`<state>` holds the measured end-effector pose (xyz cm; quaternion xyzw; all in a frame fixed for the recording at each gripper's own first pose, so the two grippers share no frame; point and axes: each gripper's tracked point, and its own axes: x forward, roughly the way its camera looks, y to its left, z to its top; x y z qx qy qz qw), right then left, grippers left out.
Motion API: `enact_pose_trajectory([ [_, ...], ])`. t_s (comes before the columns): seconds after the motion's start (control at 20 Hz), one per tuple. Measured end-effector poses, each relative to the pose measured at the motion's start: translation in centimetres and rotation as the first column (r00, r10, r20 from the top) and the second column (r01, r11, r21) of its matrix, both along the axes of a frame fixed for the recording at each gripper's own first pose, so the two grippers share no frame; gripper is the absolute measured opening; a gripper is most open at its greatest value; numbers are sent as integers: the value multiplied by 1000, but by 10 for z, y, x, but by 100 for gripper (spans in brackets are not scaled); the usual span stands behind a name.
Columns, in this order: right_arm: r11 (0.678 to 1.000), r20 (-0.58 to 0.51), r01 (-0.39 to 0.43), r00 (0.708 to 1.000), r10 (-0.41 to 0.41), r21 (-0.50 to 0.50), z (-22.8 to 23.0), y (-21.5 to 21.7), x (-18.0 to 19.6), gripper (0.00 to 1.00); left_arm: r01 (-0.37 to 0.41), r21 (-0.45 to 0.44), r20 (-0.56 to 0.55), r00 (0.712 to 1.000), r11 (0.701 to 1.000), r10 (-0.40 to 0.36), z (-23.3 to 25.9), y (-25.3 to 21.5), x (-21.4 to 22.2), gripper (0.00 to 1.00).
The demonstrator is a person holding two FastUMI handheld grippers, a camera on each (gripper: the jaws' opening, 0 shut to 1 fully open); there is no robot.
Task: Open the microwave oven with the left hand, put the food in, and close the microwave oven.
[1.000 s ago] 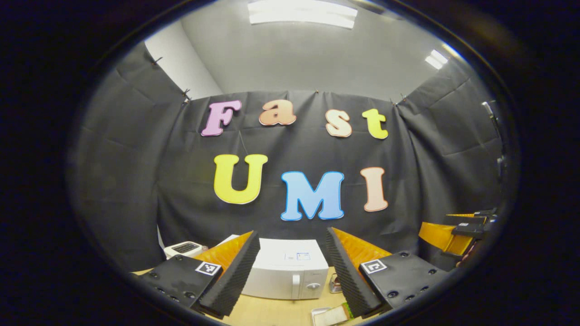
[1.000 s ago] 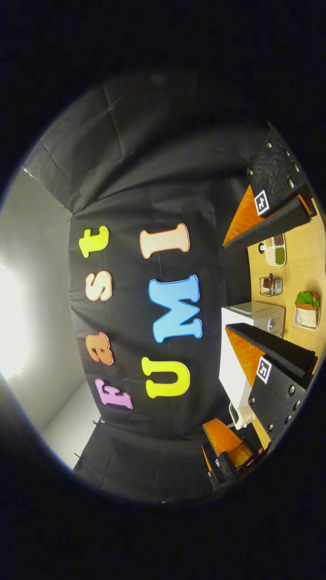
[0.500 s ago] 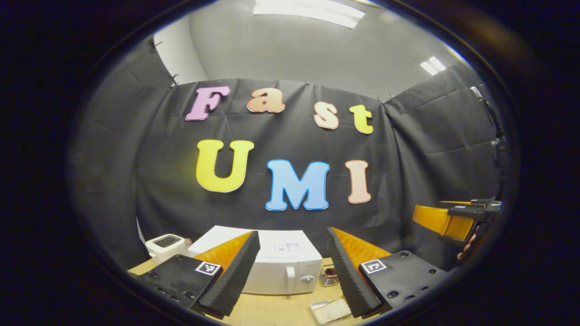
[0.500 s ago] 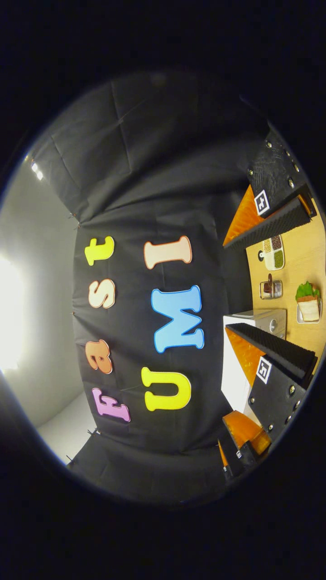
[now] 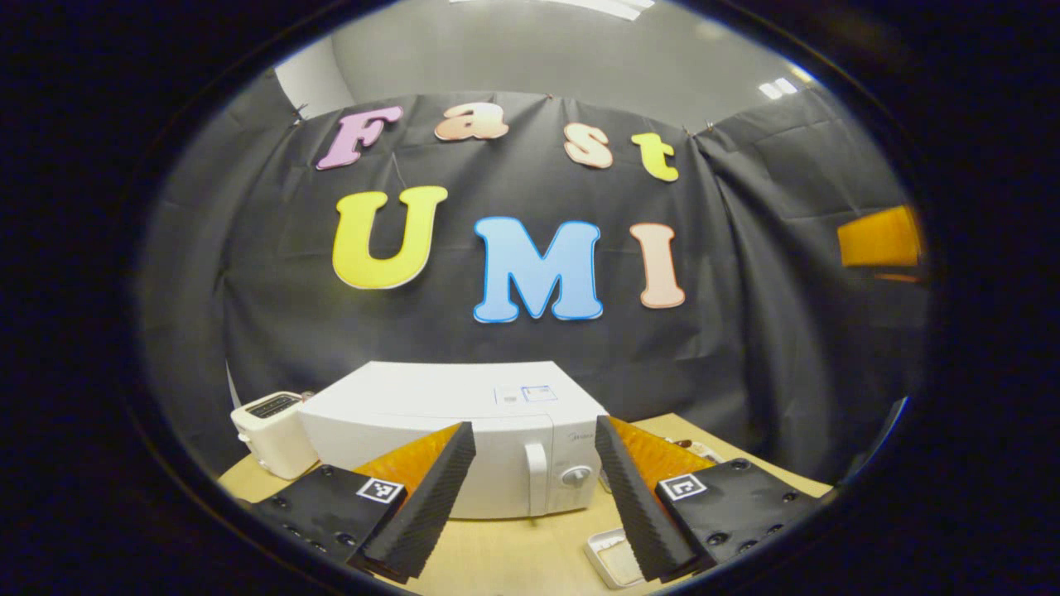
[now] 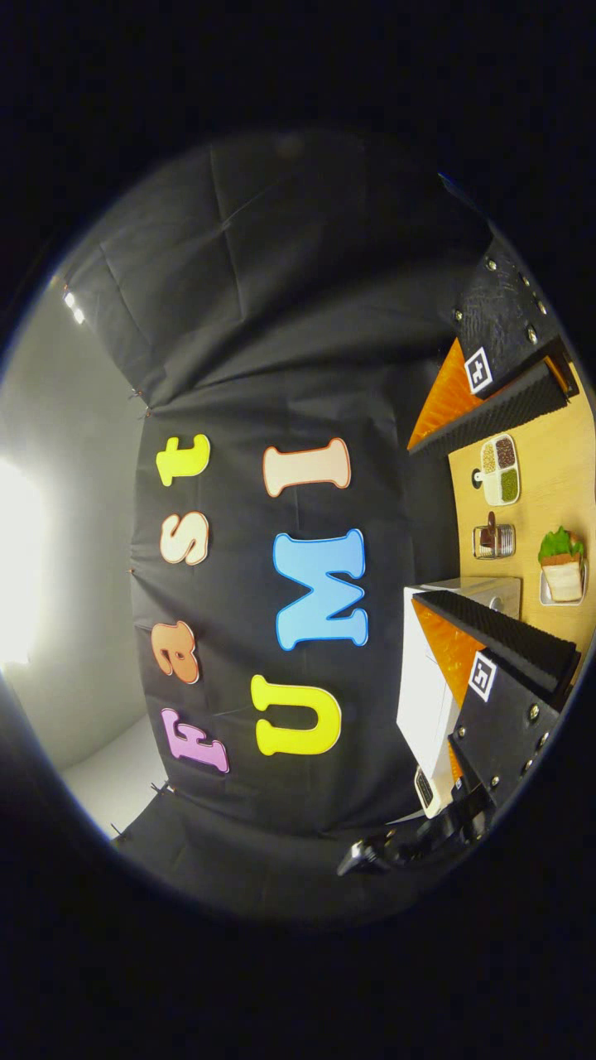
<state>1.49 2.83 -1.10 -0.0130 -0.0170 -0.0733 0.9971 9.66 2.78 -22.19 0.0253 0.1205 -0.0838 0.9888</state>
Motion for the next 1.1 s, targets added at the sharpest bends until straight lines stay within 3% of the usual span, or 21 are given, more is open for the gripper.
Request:
enact_pose_trajectory([
  [0.25,1000,-39,-11,999,10,-11,-10,-22,26,97,-51,16,-137,989,999,52,-90,-7,39,97],
  [0.5,1000,-80,8,997,-8,-1,-27,-48,41,97,-92,8,-206,974,996,91,-135,-10,76,94],
  [0.55,1000,-91,11,996,-11,3,-31,-52,44,97,-94,1,-225,970,996,91,-144,-11,80,87],
  [0.6,1000,-100,16,995,-15,4,-36,-56,46,97,-103,12,-237,966,995,103,-149,-11,83,87],
  [0.65,1000,-109,21,994,-21,3,-38,-60,47,97,-117,35,-233,965,993,122,-153,-6,84,75],
  [0.8,999,-114,30,993,-29,12,-41,-65,50,97,-98,17,-250,963,995,99,-153,-16,83,58],
  [0.85,999,-116,32,993,-30,13,-42,-65,50,97,-92,40,-256,962,995,100,-155,-15,83,35],
  [1.1,999,-117,43,992,-42,11,-43,-65,45,97,-71,56,-293,953,996,84,-157,-13,81,13],
])
